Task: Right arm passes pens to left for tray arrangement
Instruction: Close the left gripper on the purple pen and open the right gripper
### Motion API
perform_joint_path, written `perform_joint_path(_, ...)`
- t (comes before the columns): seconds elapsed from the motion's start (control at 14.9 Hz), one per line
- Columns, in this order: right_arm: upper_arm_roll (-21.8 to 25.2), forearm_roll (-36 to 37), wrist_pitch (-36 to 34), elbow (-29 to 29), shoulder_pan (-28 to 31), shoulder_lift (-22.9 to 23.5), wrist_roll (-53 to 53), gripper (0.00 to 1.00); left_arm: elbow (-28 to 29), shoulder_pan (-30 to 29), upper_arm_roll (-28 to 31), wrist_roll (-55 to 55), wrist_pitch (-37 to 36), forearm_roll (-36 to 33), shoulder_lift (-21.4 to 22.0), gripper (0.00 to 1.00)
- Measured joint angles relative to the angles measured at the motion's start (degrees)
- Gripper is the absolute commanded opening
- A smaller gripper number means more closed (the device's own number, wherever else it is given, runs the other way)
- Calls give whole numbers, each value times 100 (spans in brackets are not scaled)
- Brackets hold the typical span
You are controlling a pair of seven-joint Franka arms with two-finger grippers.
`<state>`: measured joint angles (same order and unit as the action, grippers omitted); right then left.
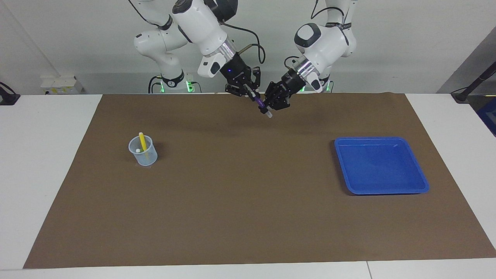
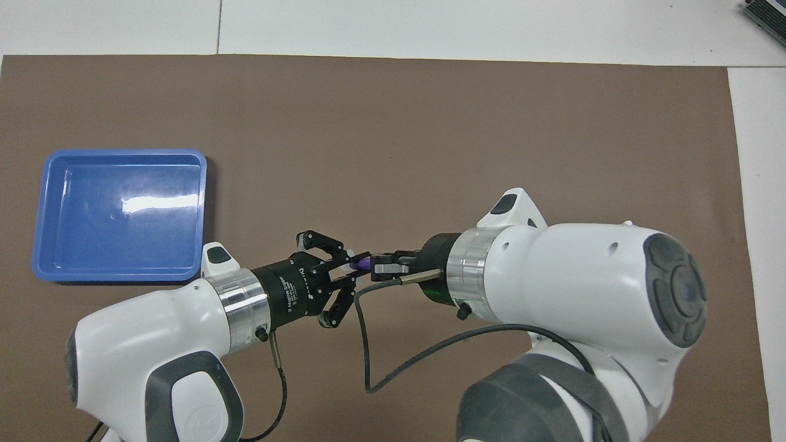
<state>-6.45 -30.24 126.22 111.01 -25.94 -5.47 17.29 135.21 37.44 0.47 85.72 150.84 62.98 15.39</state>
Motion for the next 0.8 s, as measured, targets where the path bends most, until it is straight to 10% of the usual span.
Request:
perform_joint_path(0.07, 0, 0, 0, 0, 0, 0, 0, 0, 0, 0, 0, 4, -3, 0, 0, 0)
perform_joint_path(0.2, 1, 0, -2, 1, 0, -1, 0, 76, 0, 0, 1, 7, -9, 0, 0, 0)
perform_joint_path(0.27, 1, 0, 1, 0, 1, -1, 0, 98, -2, 0, 0, 14, -27, 0, 0, 0)
perform_joint_path(0.8, 58, 325, -28, -19, 130, -1, -115, 100, -97, -128, 56, -109, -712, -426, 26, 0)
